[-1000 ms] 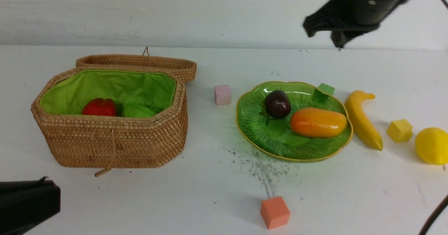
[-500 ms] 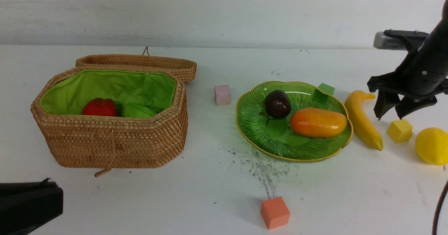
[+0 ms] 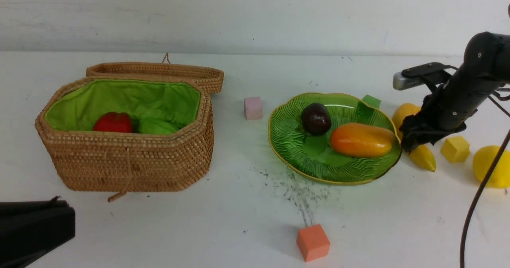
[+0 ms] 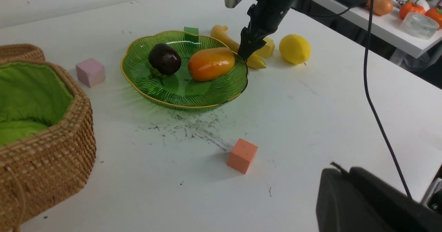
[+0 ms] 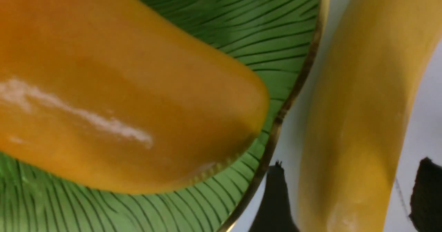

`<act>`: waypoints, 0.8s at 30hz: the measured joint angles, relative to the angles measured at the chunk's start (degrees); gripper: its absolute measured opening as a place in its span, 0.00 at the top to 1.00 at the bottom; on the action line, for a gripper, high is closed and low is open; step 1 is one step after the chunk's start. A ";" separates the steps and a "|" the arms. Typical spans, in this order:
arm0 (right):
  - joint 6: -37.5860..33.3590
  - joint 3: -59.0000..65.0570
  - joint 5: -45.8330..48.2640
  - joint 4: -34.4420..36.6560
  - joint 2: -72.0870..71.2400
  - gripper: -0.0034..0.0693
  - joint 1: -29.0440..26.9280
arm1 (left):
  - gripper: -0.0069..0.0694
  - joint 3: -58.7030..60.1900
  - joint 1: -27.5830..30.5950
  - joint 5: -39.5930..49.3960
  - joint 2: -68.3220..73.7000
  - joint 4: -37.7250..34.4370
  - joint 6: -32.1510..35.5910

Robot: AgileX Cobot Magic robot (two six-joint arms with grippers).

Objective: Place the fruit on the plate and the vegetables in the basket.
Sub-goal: Use the right arm to grab a banana and put it into the right plate

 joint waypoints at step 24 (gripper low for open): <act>0.10 -0.06 -0.38 -2.48 2.31 0.52 0.00 | 0.88 0.00 0.00 -0.05 0.00 -1.51 0.00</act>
